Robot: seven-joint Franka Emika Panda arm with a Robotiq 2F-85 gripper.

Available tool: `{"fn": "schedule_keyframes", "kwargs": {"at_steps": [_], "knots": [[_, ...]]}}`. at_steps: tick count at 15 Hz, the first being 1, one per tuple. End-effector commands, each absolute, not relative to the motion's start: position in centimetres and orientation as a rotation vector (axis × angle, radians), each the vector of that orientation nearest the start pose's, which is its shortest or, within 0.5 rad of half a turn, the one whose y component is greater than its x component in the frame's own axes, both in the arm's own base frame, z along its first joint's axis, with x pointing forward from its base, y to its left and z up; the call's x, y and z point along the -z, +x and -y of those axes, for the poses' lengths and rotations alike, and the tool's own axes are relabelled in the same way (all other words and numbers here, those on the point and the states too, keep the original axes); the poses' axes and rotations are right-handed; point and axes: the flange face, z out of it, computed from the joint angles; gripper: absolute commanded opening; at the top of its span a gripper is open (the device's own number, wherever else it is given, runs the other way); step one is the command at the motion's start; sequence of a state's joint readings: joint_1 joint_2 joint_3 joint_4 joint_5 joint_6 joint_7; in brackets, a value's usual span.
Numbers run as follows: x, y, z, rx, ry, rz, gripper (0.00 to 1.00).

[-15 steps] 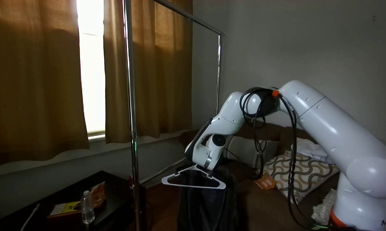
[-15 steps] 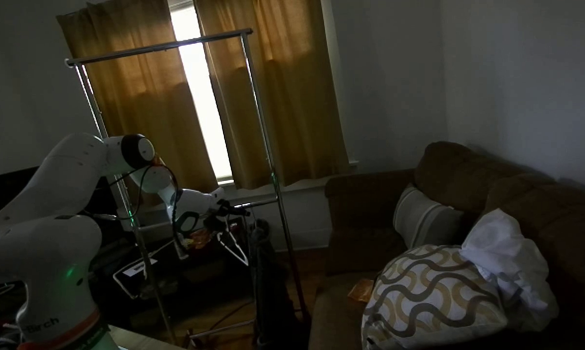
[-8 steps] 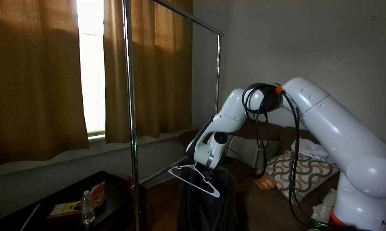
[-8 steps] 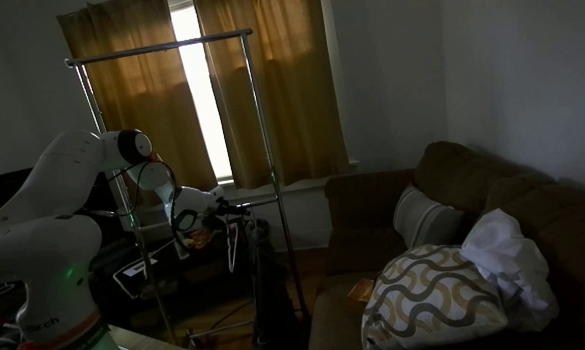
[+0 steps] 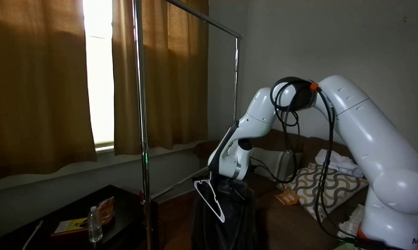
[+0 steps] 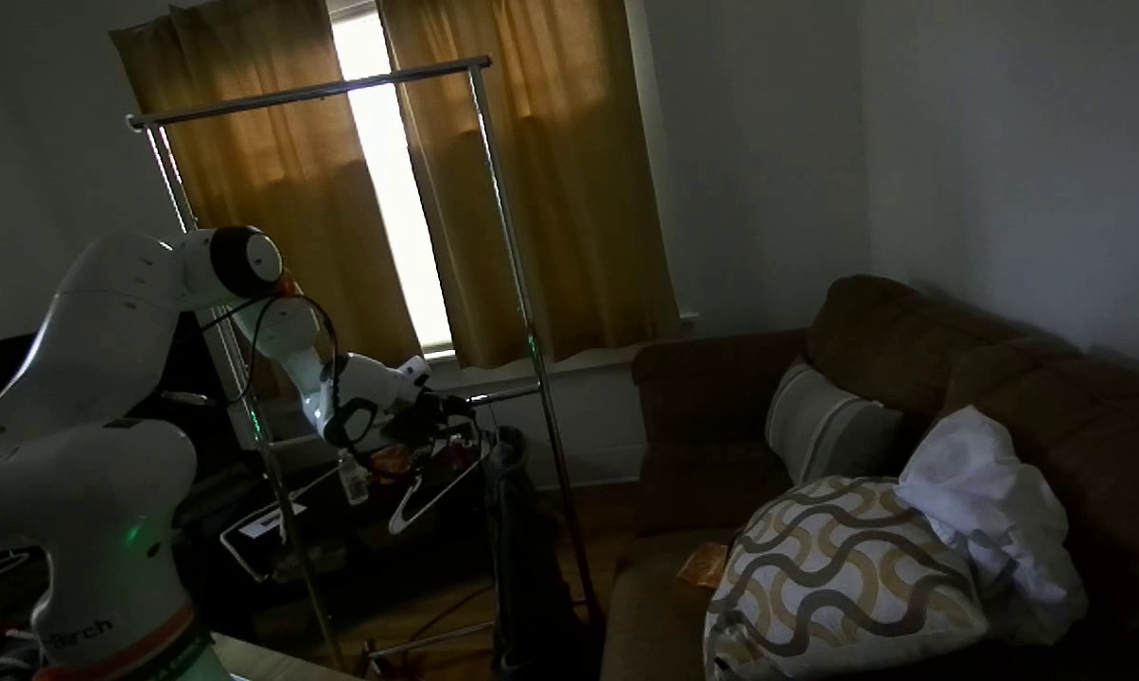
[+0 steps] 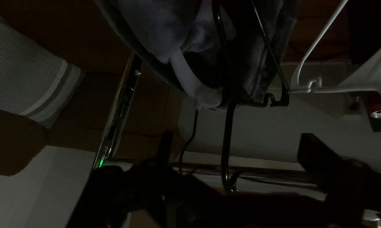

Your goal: Put the black hanger on the bottom railing

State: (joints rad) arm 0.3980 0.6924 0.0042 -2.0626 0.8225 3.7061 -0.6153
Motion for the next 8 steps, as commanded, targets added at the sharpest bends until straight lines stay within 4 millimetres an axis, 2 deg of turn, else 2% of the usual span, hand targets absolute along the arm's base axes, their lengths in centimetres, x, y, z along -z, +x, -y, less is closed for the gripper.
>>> {"fn": "schedule_keyframes", "kwargs": {"at_steps": [1, 3, 8], "knots": [[-20.8, 55.1, -12.8, 1.238, -3.01, 0.318, 1.0], [-21.8, 54.3, -12.1, 1.206, -3.003, 0.403, 1.0], [-24.3, 51.9, -9.8, 1.118, -3.017, 0.488, 1.0]]}}
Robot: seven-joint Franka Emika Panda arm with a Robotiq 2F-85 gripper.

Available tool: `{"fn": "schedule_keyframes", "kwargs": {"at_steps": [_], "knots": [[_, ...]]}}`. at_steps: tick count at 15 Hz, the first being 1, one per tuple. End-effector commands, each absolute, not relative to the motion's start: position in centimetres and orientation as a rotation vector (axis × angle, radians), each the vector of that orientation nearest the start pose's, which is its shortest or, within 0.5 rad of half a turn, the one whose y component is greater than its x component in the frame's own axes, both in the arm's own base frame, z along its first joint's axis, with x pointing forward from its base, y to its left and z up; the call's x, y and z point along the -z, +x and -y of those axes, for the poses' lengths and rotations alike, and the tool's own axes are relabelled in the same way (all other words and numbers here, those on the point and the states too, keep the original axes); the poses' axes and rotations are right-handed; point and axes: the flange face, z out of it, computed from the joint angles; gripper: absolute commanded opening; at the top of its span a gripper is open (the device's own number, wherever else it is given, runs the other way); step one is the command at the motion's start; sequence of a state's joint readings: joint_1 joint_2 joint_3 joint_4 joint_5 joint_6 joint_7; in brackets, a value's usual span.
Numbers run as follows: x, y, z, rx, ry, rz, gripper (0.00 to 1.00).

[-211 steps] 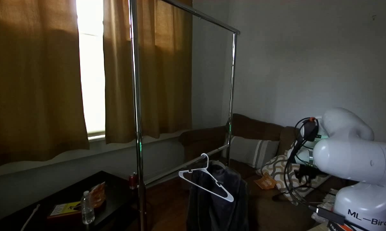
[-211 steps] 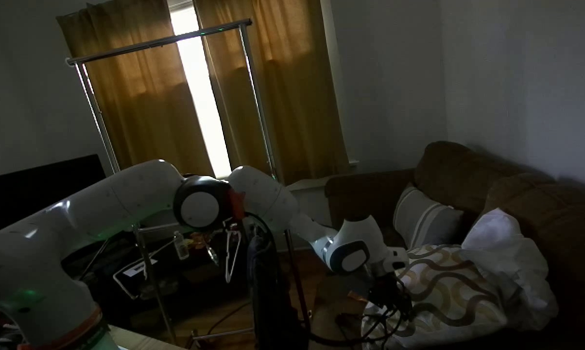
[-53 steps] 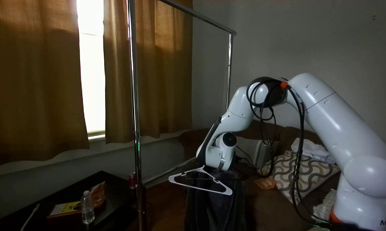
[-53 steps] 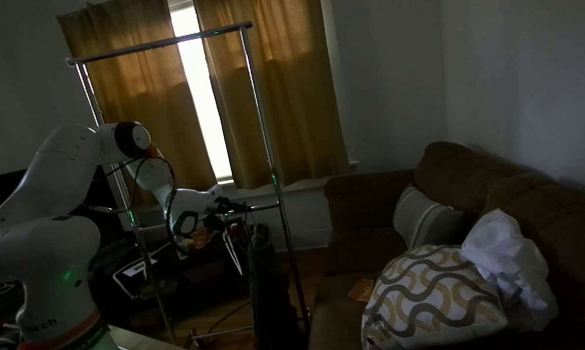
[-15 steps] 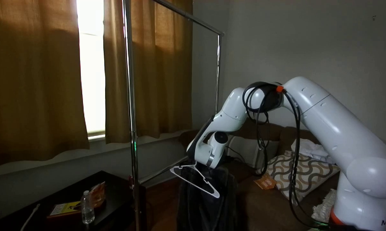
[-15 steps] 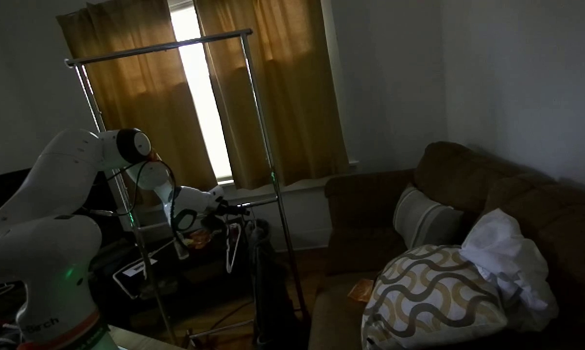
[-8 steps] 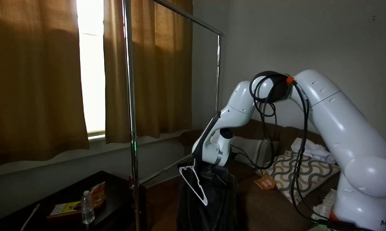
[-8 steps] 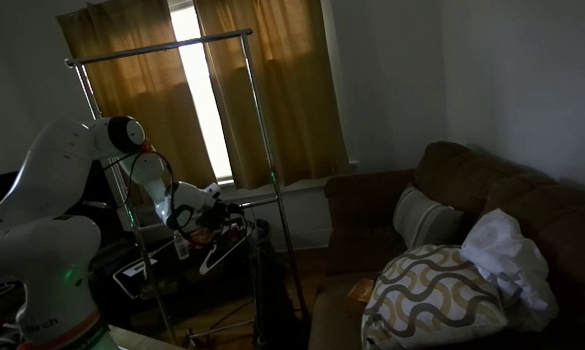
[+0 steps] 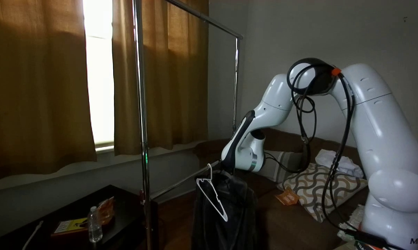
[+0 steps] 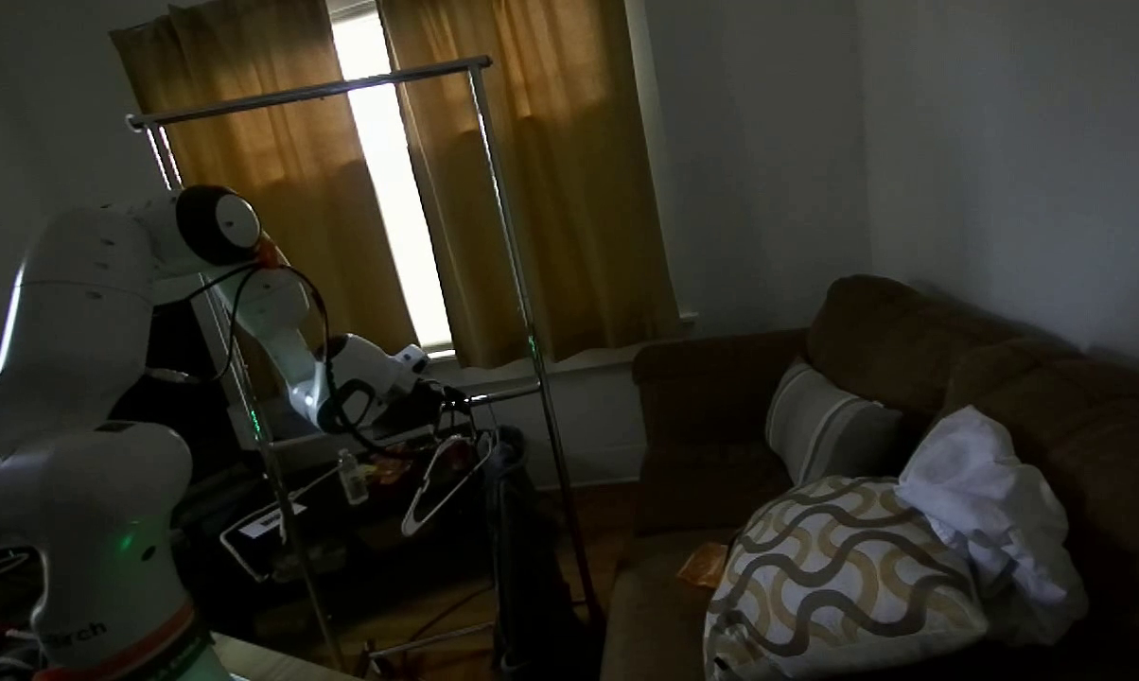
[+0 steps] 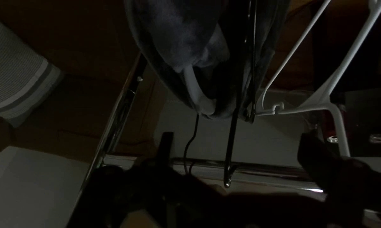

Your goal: Put the black hanger on the bottom railing

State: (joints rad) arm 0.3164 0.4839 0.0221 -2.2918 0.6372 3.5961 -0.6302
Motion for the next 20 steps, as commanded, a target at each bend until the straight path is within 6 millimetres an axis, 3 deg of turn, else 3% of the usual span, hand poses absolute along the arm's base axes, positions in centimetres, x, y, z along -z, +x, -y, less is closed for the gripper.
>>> {"fn": "schedule_keyframes", "kwargs": {"at_steps": [1, 6, 12, 16, 17, 18, 20], "knots": [[-24.7, 51.6, -9.4, 1.097, -3.016, 0.496, 1.0], [-27.4, 49.3, -7.9, 1.043, -3.014, 0.548, 1.0], [-31.1, 47.1, -8.5, 0.998, -2.947, 0.611, 1.0], [-32.1, 46.0, -8.0, 0.947, -2.941, 0.645, 1.0], [-32.4, 45.8, -7.9, 0.934, -2.94, 0.683, 1.0], [-32.1, 47.5, -8.7, 0.988, -2.93, 0.657, 1.0], [-32.4, 47.4, -8.4, 0.992, -2.931, 0.649, 1.0]]}}
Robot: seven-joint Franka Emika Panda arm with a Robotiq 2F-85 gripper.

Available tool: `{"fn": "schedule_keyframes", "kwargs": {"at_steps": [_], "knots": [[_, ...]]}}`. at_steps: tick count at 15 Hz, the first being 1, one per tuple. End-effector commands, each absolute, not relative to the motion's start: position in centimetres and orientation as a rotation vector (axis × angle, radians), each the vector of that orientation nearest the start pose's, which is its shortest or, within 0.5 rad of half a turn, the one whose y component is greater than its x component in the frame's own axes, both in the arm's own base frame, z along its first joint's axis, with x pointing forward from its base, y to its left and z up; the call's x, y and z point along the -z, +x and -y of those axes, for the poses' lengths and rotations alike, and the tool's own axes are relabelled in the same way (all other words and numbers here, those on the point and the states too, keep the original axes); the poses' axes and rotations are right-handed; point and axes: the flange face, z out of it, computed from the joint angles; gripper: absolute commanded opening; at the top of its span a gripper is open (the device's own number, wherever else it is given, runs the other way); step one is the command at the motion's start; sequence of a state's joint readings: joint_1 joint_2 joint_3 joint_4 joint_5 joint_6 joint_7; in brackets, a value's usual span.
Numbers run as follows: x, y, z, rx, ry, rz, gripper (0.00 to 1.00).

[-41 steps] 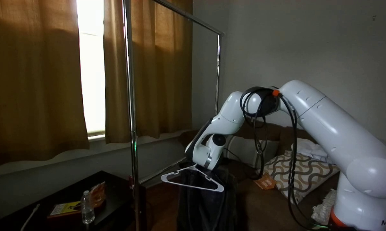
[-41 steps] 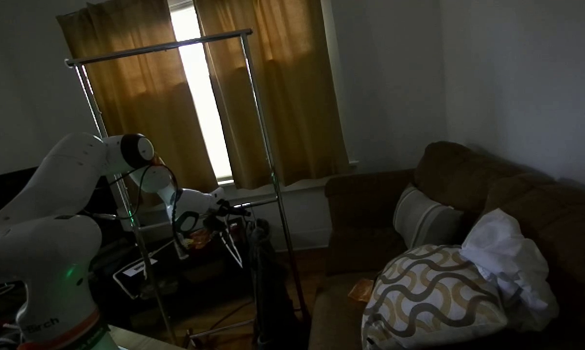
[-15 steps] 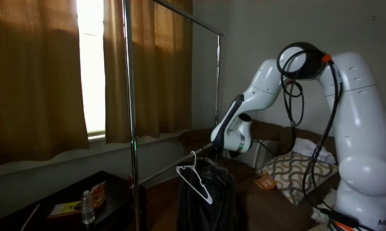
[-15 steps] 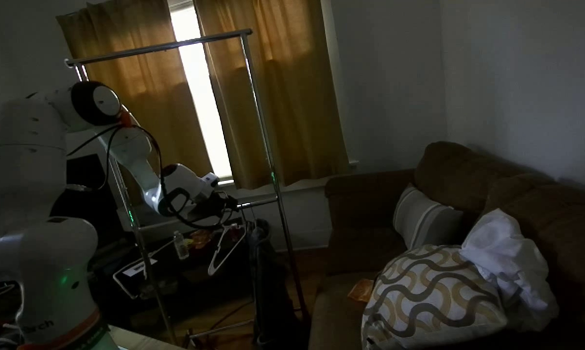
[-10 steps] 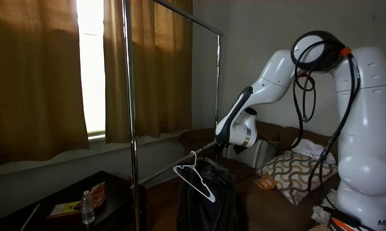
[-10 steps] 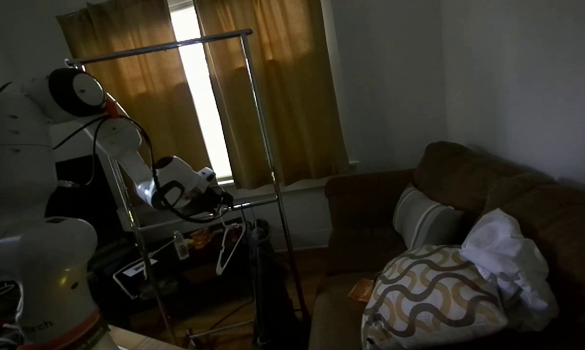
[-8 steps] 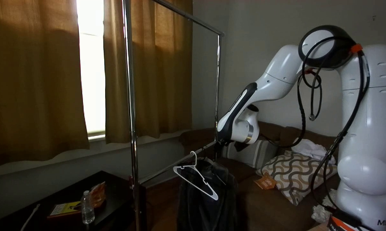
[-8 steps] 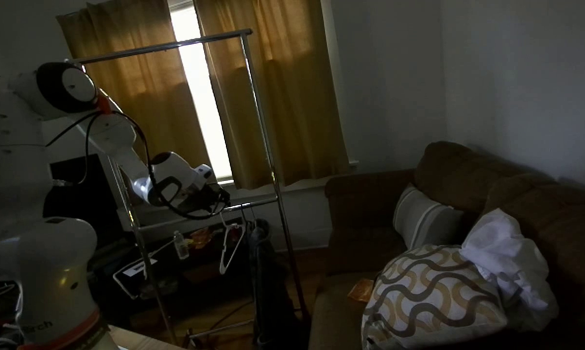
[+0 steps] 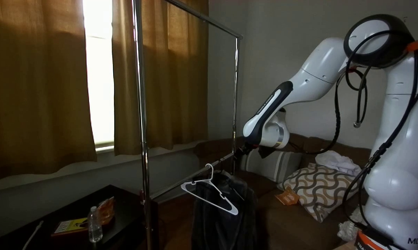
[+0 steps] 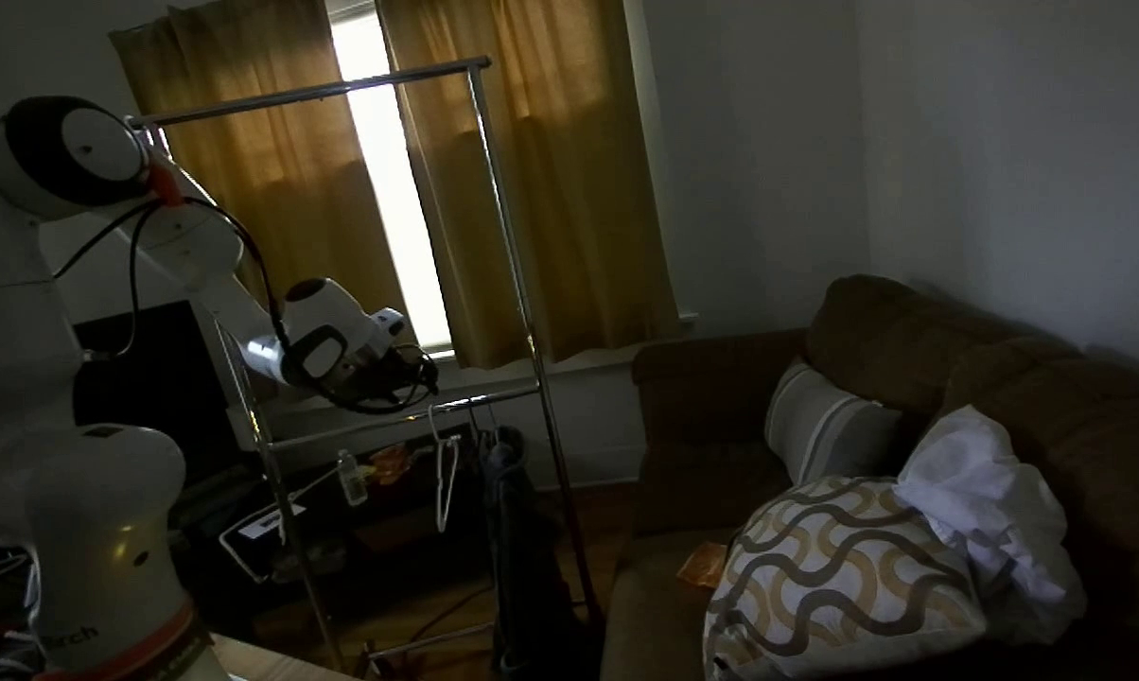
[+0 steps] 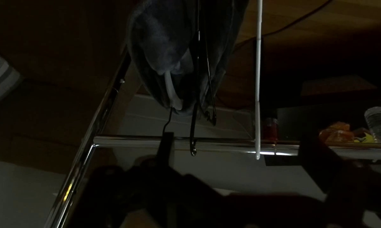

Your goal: Put the black hanger on the bottom railing

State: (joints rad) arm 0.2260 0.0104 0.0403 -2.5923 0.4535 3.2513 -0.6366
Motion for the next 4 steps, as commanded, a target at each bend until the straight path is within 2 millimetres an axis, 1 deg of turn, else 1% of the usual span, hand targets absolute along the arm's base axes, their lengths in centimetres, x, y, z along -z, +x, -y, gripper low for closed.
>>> {"fn": "schedule_keyframes", "kwargs": {"at_steps": [1, 4], "knots": [[-32.37, 47.5, -8.52, 0.994, -2.929, 0.65, 1.0], [-32.27, 47.57, -8.62, 0.991, -2.929, 0.653, 1.0]]}}
